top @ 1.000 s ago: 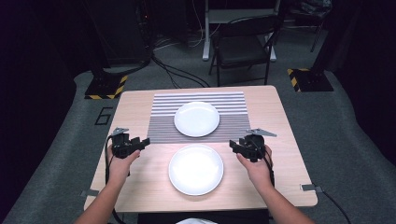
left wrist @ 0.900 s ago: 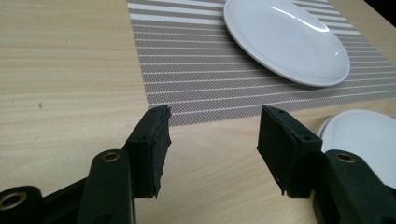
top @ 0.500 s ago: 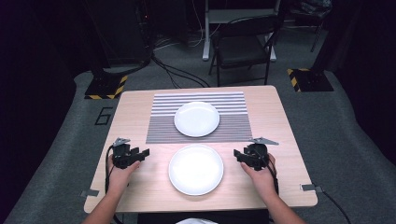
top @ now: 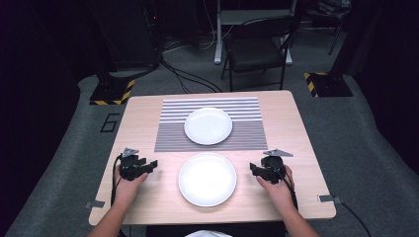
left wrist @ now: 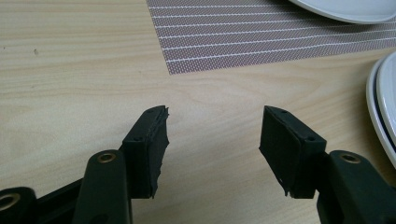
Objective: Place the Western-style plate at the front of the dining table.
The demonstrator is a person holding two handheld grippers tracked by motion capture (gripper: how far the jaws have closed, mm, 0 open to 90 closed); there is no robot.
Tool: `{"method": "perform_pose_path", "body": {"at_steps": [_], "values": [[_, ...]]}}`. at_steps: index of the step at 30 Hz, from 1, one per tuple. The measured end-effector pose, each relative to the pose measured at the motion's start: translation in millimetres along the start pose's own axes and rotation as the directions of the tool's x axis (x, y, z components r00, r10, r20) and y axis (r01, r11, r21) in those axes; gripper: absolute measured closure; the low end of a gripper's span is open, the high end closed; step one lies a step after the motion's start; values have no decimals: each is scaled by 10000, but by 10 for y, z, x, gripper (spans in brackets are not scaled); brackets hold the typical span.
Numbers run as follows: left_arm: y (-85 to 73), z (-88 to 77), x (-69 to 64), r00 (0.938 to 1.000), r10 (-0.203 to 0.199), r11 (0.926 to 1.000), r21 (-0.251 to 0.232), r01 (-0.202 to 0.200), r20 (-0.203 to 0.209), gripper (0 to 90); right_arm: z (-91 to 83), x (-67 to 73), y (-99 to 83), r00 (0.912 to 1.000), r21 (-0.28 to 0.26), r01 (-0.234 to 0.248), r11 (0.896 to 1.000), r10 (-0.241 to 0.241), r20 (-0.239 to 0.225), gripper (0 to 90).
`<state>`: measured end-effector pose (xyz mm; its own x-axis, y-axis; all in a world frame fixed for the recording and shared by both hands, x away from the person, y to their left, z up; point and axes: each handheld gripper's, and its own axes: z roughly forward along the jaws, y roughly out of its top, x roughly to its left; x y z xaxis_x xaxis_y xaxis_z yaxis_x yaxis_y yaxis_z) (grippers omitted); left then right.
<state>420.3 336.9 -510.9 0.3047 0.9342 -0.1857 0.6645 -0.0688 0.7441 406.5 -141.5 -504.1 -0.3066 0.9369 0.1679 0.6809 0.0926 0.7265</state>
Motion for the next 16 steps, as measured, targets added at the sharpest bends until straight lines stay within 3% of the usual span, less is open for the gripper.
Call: {"method": "perform_pose_path", "body": {"at_steps": [9, 14, 16], "values": [[16, 86, -76, 9979, 642, 9979, 54, -643, 62, 410, 26, -64, -92, 9991, 114, 29, 9999, -33, 415, 463], [32, 106, -69, 9979, 649, 9978, 85, -650, 68, 405, 22, -92, -122, 9981, 122, 112, 9999, -119, 609, 456], [35, 108, -61, 9979, 654, 9978, 66, -654, 8, 402, 14, -97, -127, 9982, 65, -69, 10000, 65, 601, 450]]}}
